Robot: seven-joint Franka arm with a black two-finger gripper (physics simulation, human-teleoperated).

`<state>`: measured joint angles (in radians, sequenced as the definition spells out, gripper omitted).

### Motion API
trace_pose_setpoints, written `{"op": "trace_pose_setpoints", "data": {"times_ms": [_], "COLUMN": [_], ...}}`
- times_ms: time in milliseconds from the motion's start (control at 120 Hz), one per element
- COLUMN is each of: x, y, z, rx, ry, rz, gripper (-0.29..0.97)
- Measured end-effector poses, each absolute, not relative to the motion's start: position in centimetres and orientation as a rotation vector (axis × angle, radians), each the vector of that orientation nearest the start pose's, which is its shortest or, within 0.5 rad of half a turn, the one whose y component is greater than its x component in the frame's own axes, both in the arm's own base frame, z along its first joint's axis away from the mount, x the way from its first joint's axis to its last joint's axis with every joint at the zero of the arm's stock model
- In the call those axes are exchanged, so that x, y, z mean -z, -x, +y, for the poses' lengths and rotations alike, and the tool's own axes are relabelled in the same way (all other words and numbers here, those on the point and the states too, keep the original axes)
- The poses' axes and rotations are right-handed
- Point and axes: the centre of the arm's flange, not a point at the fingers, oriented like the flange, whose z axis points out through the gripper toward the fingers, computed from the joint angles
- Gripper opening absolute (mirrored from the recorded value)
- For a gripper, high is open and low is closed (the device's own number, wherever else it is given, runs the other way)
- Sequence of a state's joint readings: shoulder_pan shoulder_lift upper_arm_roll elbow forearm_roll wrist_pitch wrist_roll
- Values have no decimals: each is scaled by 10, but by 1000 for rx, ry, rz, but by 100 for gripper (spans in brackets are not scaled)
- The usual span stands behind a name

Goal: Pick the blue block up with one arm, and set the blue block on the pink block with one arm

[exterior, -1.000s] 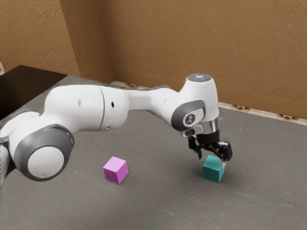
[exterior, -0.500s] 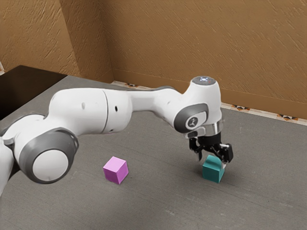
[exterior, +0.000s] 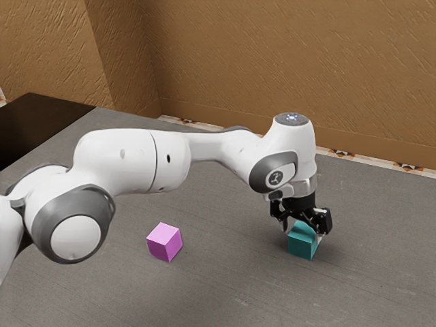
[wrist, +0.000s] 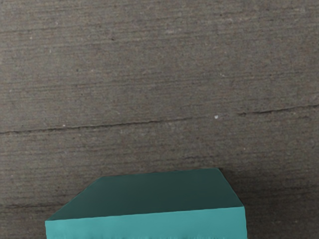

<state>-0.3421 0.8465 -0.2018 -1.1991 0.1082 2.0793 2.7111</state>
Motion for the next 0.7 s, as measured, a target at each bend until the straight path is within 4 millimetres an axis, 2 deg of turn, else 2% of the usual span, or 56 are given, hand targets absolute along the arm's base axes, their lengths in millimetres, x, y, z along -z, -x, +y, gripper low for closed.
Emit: {"op": "trace_pose_setpoints", "data": {"times_ms": [483, 700], "x": [-272, -274], "y": [-678, -680], "z": [-352, -351], "rx": [113, 113], "ry": [-96, -81], "rz": [3123, 3118], "gripper": [68, 68]}}
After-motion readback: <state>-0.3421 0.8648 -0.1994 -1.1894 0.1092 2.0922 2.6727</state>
